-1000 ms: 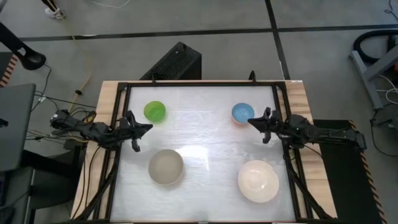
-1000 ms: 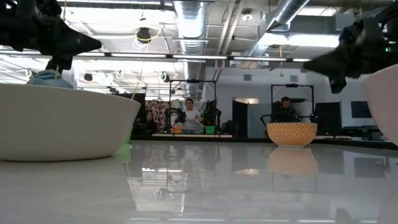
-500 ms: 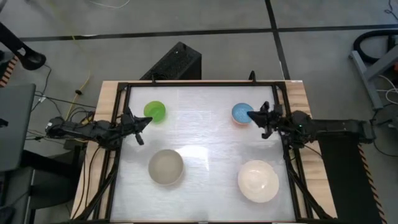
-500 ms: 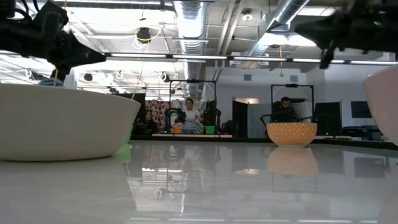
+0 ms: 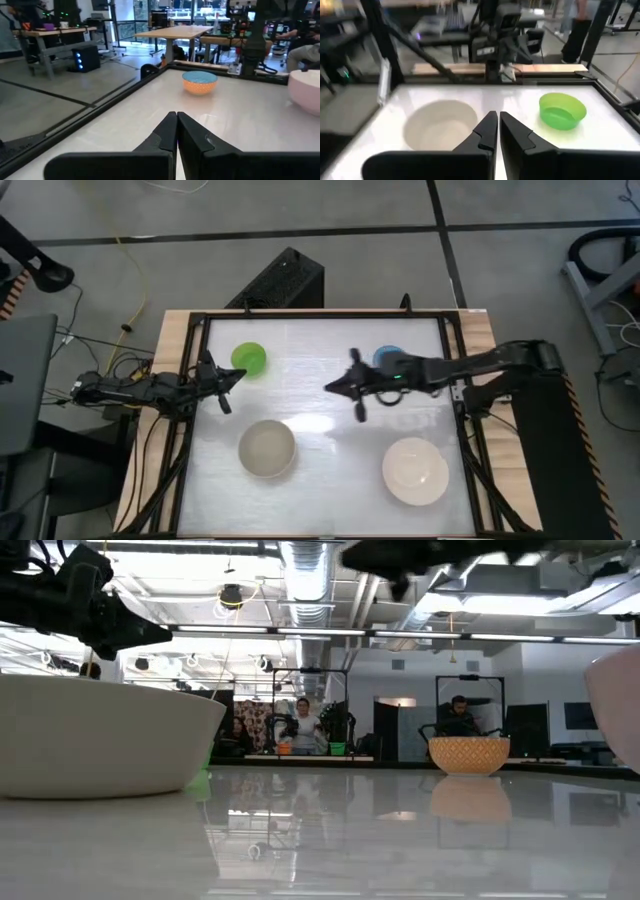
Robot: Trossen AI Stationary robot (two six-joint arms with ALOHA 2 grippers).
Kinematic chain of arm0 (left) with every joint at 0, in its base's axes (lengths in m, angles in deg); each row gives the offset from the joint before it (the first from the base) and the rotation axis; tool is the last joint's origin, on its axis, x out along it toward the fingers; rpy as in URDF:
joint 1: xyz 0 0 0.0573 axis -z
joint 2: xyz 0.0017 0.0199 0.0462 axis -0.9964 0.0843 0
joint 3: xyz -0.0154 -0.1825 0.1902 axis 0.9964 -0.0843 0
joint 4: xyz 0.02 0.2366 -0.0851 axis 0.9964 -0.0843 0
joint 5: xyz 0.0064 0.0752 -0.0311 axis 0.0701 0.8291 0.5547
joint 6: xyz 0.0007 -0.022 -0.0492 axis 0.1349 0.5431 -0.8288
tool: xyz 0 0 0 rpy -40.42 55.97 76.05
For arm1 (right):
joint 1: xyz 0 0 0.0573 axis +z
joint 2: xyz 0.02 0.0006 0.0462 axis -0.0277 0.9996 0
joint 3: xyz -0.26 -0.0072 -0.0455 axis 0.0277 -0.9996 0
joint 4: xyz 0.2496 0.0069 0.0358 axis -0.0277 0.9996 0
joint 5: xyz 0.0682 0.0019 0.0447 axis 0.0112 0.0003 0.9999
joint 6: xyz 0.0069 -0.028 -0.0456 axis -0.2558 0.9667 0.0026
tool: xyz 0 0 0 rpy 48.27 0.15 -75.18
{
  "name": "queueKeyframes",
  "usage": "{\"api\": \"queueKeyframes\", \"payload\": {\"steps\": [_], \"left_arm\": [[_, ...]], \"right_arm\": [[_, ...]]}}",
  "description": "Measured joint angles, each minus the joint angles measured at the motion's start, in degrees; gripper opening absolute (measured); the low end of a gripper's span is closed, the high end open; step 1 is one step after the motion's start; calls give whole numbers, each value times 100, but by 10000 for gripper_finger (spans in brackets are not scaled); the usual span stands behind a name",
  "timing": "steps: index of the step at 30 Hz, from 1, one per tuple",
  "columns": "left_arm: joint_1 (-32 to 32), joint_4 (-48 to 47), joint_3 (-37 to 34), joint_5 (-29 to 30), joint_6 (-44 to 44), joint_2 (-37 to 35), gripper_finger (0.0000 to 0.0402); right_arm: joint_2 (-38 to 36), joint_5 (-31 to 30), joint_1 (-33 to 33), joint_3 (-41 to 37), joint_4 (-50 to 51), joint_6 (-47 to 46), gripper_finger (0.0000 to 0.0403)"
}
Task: Nest bowls inside each other
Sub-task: Stack the gray bowl on top of the white bowl
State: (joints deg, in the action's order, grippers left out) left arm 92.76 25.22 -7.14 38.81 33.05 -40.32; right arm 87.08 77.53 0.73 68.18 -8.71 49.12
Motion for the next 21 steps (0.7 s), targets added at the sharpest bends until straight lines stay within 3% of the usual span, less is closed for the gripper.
{"api": "queueKeyframes", "payload": {"steps": [4, 10, 16, 21], "left_arm": [[0, -37, 0, -190, -7, 0, 0], [0, -43, 0, -197, -21, 0, 0], [0, 0, 0, -172, 0, 0, 0], [0, 132, 0, -170, 1, 0, 0]], "right_arm": [[856, 3, 195, 848, 335, 120, 41], [1933, -277, 385, 1937, 728, -565, 67], [2990, -517, 554, 3042, 1435, -706, 140], [3826, -522, 597, 4283, 2768, -998, 219]]}}
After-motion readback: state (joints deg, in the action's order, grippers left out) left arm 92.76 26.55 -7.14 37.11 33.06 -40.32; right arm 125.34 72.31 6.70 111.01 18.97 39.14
